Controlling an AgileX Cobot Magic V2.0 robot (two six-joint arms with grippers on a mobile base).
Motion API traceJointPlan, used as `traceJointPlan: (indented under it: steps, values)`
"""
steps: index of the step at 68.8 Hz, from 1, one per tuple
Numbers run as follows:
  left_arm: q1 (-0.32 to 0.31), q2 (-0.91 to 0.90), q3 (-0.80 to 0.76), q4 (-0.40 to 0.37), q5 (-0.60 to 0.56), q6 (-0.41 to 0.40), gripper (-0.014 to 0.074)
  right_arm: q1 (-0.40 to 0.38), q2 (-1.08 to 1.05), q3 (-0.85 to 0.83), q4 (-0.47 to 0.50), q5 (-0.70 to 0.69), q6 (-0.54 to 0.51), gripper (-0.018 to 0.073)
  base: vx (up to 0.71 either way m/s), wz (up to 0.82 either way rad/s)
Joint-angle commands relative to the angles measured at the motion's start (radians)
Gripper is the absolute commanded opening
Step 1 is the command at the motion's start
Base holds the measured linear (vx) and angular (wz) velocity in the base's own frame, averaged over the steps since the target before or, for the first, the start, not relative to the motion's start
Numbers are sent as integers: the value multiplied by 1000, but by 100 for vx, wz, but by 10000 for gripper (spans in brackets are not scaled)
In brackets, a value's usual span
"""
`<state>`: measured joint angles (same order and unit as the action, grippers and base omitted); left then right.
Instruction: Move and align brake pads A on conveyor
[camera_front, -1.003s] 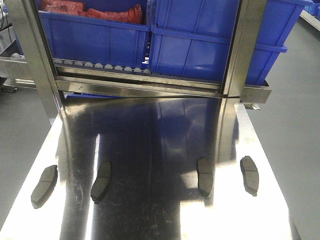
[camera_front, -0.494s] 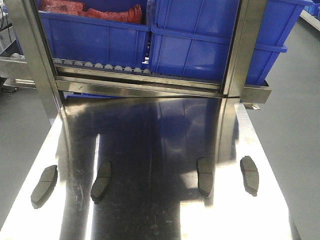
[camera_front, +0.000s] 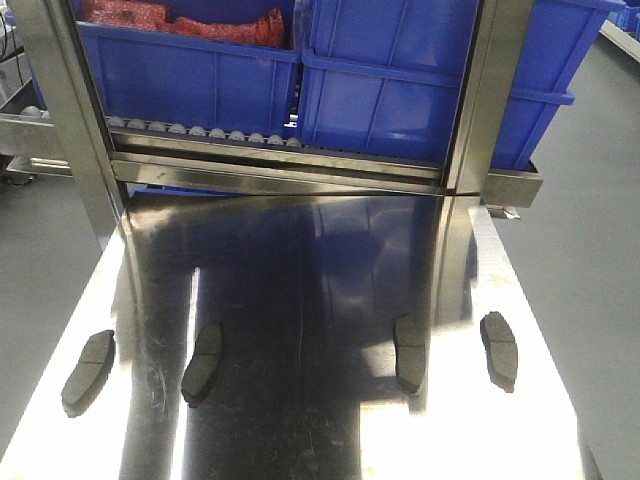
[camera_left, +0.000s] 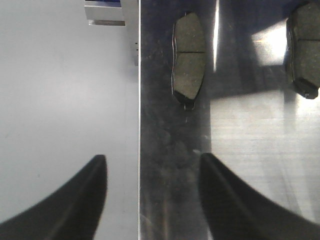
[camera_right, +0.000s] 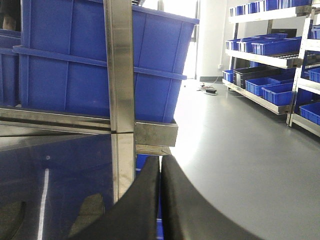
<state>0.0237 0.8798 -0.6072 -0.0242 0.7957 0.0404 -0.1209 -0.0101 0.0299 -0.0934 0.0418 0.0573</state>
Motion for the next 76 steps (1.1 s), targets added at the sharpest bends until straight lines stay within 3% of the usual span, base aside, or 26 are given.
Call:
traceJointPlan:
  steps: [1, 12, 20, 26, 34, 49, 76]
  values:
    - [-5, 24, -53, -26, -75, 15, 520, -7, -12, 10, -9, -72, -7, -11, 0, 0]
    - [-15, 146, -158, -118, -34, 112, 532, -7, -12, 10, -9, -72, -7, -11, 0, 0]
    - [-63, 271, -248, -173, 1, 164, 532, -7, -12, 10, -9, -72, -7, -11, 0, 0]
    - [-110, 372, -302, -167, 4, 169, 532, -7, -12, 10, -9, -72, -7, -11, 0, 0]
    - [-143, 493, -354, -139, -2, 135, 532, -7, -12, 10, -9, -72, -7, -11, 0, 0]
    - [-142, 675, -405, -50, -59, -30, 532, -7, -12, 10, -9, -72, -7, -11, 0, 0]
    - [-142, 802, -408, -48, -139, -87, 532, -7, -12, 10, -9, -72, -7, -11, 0, 0]
